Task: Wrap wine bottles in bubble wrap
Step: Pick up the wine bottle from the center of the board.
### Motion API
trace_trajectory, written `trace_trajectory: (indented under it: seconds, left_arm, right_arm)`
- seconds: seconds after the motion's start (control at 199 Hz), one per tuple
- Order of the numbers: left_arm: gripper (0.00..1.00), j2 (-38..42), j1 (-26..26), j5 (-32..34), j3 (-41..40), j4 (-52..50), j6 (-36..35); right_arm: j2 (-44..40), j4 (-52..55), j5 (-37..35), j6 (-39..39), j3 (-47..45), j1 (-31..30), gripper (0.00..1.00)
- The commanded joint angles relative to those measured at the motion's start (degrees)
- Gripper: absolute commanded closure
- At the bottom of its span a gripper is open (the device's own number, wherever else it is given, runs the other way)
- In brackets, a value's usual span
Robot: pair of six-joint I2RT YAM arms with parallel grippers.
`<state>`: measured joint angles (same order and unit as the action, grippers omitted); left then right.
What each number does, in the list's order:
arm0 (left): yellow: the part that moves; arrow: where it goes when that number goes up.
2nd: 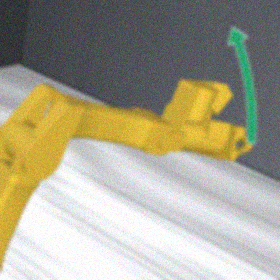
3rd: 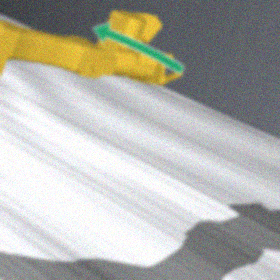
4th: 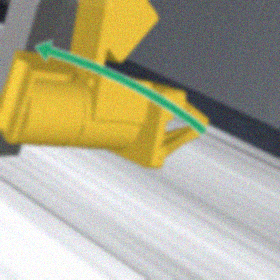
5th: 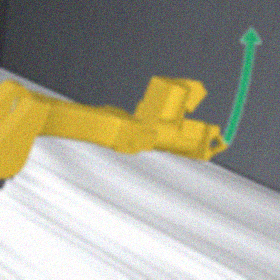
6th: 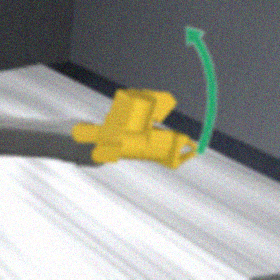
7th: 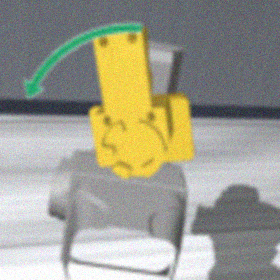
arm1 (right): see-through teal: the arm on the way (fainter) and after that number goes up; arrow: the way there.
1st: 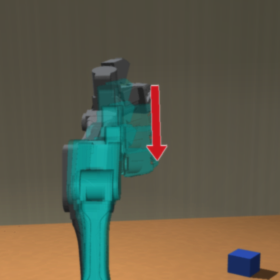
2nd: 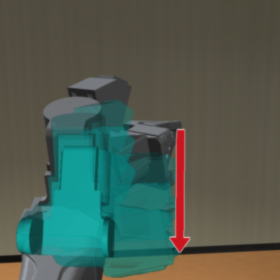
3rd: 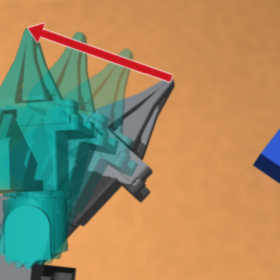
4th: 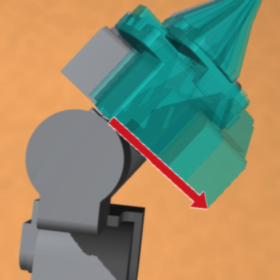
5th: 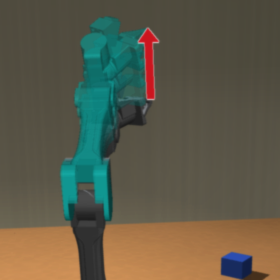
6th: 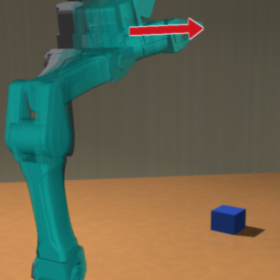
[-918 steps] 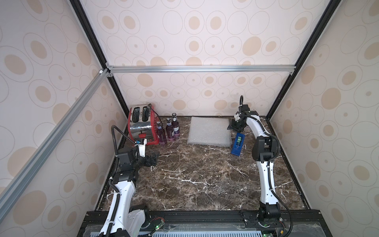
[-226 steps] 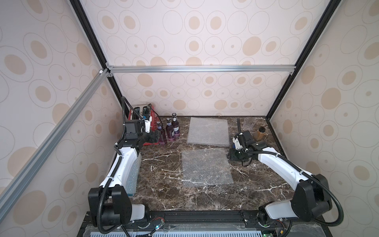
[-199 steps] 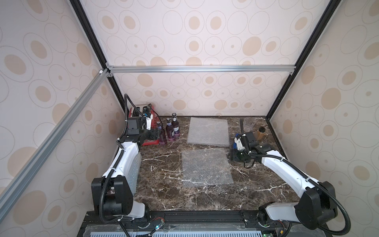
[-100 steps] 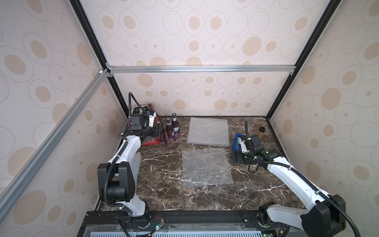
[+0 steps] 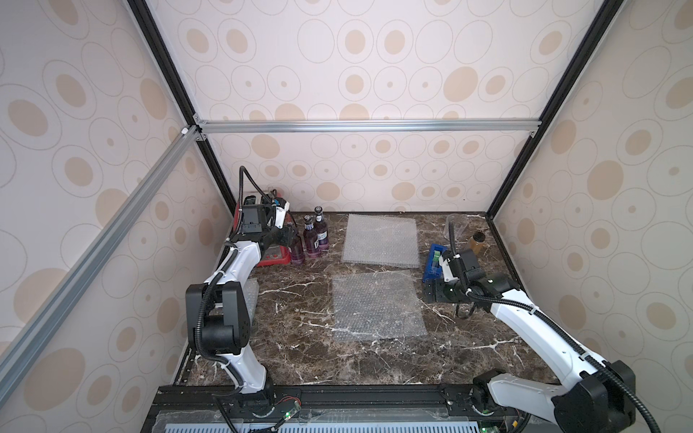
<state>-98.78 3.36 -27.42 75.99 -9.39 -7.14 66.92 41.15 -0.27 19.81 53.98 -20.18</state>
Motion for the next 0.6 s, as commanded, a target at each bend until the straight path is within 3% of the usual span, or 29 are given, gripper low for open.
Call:
trace_trajectory:
  seconds: [0.0, 0.136, 0.266, 0.397, 0.597]
  left_arm:
    - [0.69, -0.8, -0.19, -1.84, 1.99, 1.95, -1.08]
    - [0.75, -0.48, -0.22, -1.85, 0.73, 3.61, -0.45]
    - [1.0, 0.74, -0.27, -3.4, -0.4, 4.17, -0.48]
    - [1.0, 5.36, -0.26, -4.9, -1.65, 3.39, -0.59]
    - [1.0, 15.45, -0.21, -5.87, -5.56, 0.07, -1.08]
  right_arm:
    - [-0.98, 1.12, -0.96, -1.12, -0.19, 0.14, 0.11]
    - [-1.06, 1.05, -0.63, -0.93, -0.19, 0.08, 0.11]
    - [-0.91, 0.47, 0.9, -1.15, -0.19, 0.1, 0.13]
    - [-1.51, -1.86, 5.57, -1.86, 0.43, -0.33, 0.14]
    - [-2.11, -9.14, 7.26, -2.15, -0.14, -4.44, 0.13]
